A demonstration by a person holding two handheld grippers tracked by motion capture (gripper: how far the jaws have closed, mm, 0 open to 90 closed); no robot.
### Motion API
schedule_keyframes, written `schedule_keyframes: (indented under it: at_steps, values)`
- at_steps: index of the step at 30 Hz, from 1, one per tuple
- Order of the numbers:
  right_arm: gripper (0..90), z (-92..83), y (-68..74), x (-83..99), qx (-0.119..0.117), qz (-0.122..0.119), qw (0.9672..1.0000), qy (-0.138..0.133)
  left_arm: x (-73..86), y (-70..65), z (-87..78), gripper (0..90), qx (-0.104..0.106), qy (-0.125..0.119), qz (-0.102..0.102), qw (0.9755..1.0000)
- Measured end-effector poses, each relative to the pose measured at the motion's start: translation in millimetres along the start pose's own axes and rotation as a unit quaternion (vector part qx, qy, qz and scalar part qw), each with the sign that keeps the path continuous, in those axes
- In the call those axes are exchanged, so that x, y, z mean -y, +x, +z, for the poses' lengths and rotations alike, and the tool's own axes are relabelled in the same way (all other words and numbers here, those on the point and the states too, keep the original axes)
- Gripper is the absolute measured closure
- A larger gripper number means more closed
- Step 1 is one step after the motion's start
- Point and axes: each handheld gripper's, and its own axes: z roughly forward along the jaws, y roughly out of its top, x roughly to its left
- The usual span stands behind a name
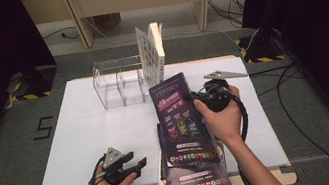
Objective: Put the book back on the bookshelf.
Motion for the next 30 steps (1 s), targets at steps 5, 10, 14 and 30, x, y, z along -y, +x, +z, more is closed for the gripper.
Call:
schedule_keyframes:
  at_steps: [5,10,14,30]
  values:
    - [84.6,0.8,3.3,-2.2,-0.001,-0.004,0.9999,-0.014,-0.3,0.4,0.0,40.6,-0.002,-0.003,-0.001,1.0000]
    - [84.6,-0.8,6.9,-8.6,-0.007,-0.005,0.9994,-0.034,0.2,1.0,0.7,40.6,-0.003,-0.003,-0.004,1.0000]
    - [84.6,-0.3,11.7,-15.2,-0.008,-0.013,0.9985,-0.053,0.1,1.6,0.6,40.6,-0.004,-0.003,-0.003,1.0000]
    - [84.7,19.2,32.6,-40.6,-0.030,-0.019,0.9947,-0.097,0.9,5.0,0.8,40.7,-0.005,-0.004,-0.008,0.9999]
